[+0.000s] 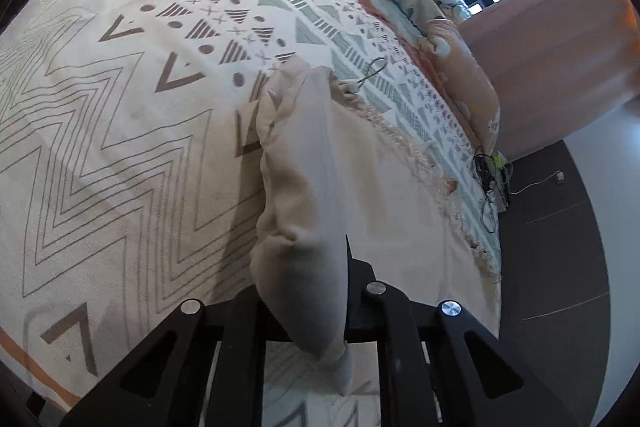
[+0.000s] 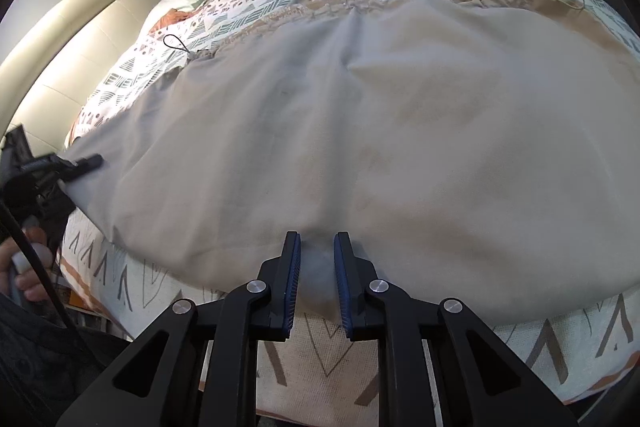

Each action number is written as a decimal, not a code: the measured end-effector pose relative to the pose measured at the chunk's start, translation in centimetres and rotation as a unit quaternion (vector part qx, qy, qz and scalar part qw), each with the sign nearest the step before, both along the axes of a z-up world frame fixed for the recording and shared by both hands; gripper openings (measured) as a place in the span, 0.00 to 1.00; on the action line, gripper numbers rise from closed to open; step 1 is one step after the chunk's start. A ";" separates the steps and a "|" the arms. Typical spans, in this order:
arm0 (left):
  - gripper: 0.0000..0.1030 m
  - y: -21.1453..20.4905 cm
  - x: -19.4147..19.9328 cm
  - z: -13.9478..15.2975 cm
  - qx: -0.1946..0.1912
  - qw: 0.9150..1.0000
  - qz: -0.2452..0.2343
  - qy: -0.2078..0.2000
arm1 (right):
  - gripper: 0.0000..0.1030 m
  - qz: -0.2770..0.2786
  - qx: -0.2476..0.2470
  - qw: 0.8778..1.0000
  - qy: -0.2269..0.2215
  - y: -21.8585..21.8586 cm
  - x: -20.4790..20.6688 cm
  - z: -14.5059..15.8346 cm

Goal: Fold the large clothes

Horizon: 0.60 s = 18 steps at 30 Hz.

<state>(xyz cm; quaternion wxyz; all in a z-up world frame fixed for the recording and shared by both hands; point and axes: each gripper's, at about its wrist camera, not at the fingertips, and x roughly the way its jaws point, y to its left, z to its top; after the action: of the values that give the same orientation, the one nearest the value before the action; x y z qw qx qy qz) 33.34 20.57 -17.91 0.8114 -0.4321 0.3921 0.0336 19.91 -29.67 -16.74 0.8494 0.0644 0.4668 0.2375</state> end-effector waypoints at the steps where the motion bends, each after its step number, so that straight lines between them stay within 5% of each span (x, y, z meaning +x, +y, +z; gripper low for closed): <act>1: 0.13 -0.3 0.1 0.7 -0.003 1.000 -0.003 -0.008 | 0.13 -0.001 0.001 1.000 0.003 0.0 0.2 -0.1; 10: 0.12 -4.7 2.1 8.6 -0.018 0.995 -0.055 -0.079 | 0.12 0.001 0.033 0.999 0.025 -1.0 1.1 -0.9; 18: 0.12 -9.4 4.0 12.5 -0.050 0.986 -0.104 -0.117 | 0.12 0.002 0.086 0.995 0.053 -2.9 2.1 -1.8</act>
<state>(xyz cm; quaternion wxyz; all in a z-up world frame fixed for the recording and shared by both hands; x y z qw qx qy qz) 37.38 11.18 -5.40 0.8285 -0.4298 0.3380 -0.1210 21.97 -32.59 -18.55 0.8141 0.1490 0.4893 0.2752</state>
